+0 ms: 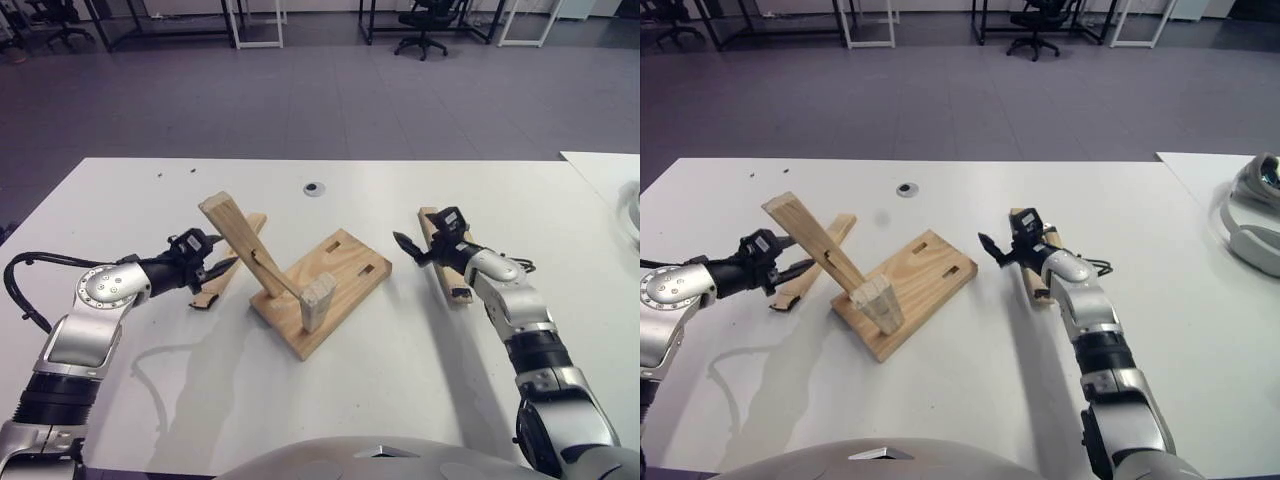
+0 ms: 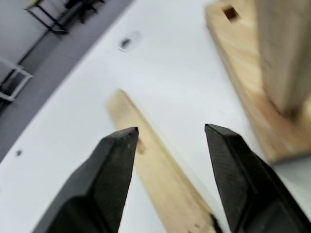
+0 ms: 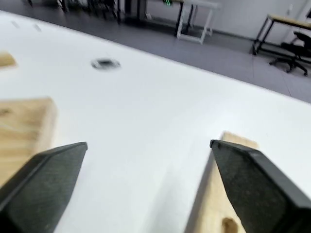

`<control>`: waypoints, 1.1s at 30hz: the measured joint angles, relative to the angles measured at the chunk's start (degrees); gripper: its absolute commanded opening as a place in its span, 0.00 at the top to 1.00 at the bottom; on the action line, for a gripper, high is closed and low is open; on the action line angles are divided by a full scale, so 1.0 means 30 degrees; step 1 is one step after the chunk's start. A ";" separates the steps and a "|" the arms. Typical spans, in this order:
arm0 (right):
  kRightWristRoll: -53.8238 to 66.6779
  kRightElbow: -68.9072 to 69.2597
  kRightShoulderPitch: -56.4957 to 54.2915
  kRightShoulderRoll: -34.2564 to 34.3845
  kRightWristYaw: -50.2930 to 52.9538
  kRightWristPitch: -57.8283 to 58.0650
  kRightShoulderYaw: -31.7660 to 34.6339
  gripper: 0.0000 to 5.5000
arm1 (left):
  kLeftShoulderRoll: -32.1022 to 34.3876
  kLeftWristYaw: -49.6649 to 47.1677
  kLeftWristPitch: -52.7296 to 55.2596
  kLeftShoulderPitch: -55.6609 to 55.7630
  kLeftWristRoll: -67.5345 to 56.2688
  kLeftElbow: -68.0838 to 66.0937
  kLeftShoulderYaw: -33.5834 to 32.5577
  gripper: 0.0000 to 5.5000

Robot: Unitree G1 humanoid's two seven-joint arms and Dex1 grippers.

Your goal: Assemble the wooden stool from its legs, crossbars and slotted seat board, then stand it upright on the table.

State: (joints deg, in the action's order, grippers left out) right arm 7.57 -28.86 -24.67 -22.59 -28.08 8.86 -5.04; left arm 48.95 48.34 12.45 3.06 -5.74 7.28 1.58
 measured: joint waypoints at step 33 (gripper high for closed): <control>-0.4842 -0.3680 -0.2531 -0.0791 -0.1492 -0.4934 -0.1564 0.14 | -0.1066 0.4697 -0.1430 0.2493 0.1615 -0.3253 0.3436 0.54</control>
State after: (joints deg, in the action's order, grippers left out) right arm -6.96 -39.90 -32.26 -24.96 -32.55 -5.95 -9.73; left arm 45.75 62.44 8.16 10.53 -0.90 -2.48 11.89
